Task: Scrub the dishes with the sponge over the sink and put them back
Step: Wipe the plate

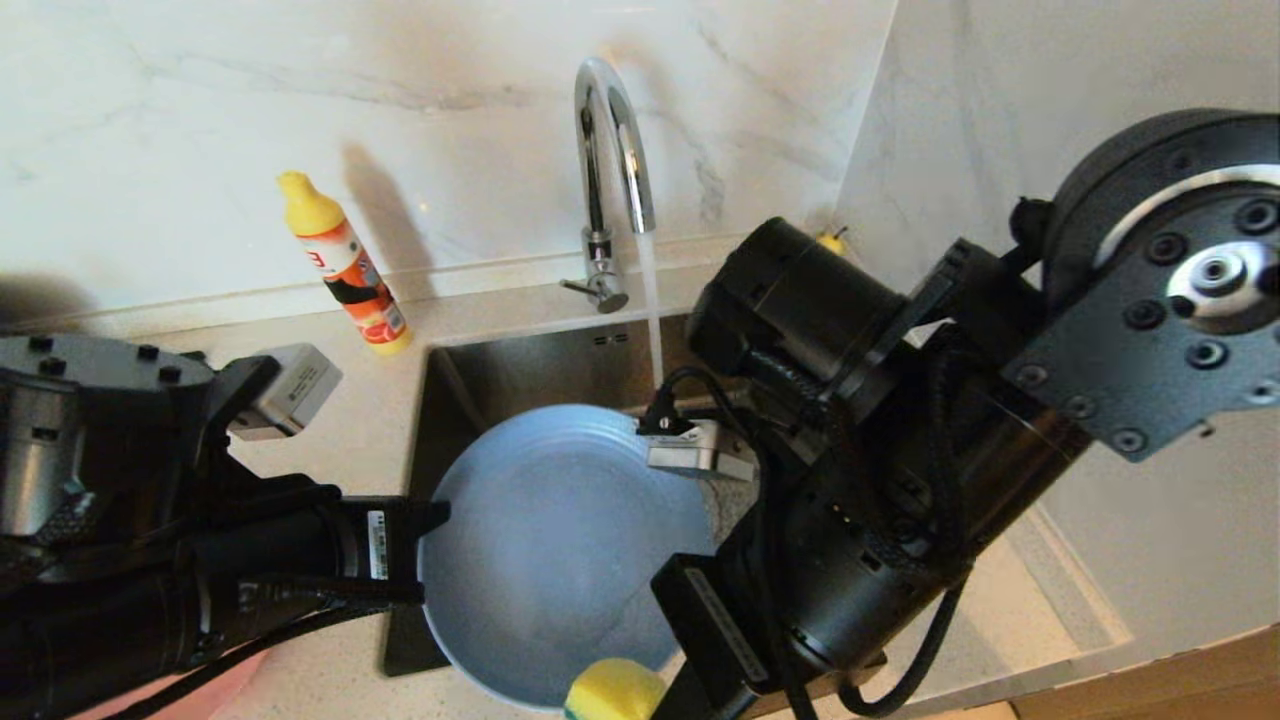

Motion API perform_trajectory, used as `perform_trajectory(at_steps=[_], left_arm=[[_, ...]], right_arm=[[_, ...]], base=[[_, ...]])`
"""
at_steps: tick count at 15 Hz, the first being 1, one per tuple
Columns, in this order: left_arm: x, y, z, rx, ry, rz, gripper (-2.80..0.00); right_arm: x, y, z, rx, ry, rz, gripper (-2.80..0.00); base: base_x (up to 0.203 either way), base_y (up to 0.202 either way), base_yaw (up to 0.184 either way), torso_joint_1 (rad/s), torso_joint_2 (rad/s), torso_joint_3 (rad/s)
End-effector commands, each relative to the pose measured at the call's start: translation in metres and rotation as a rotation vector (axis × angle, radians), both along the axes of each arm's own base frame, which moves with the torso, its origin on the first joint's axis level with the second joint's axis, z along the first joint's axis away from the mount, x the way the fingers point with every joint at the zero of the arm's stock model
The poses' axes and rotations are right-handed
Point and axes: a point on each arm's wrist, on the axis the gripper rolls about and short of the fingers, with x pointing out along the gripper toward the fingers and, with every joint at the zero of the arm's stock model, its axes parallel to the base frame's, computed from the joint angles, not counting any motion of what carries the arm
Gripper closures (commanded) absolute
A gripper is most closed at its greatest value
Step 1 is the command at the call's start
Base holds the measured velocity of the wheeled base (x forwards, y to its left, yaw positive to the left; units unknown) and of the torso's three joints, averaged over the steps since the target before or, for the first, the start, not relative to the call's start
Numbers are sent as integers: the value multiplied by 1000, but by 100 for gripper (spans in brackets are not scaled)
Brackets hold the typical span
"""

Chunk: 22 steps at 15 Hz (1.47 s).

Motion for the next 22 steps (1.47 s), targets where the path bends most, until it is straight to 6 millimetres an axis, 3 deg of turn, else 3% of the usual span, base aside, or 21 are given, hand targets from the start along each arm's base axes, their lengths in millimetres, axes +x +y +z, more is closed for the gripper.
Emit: perform_trajectory(at_steps=[1,4,11,22], left_arm=[[-3,-6,-7,22,-7,-8,0],[-9,-11,-6,26,-17,-42,0],[-19,-15,-15,46,6,-95,0],[-36,-10,-16,31,-7,-144,0]], right_arm=[[10,19,-21,-63,41,-13,0],[17,27,-33,-106,32,-67,0],[22,30,-23,-35,-34,-125,0],[40,26,-26,-68,-138,-237,0]], base=[[0,0,0,0,0,0],[0,0,0,0,0,0],[0,0,0,0,0,0],[0,0,0,0,0,0]])
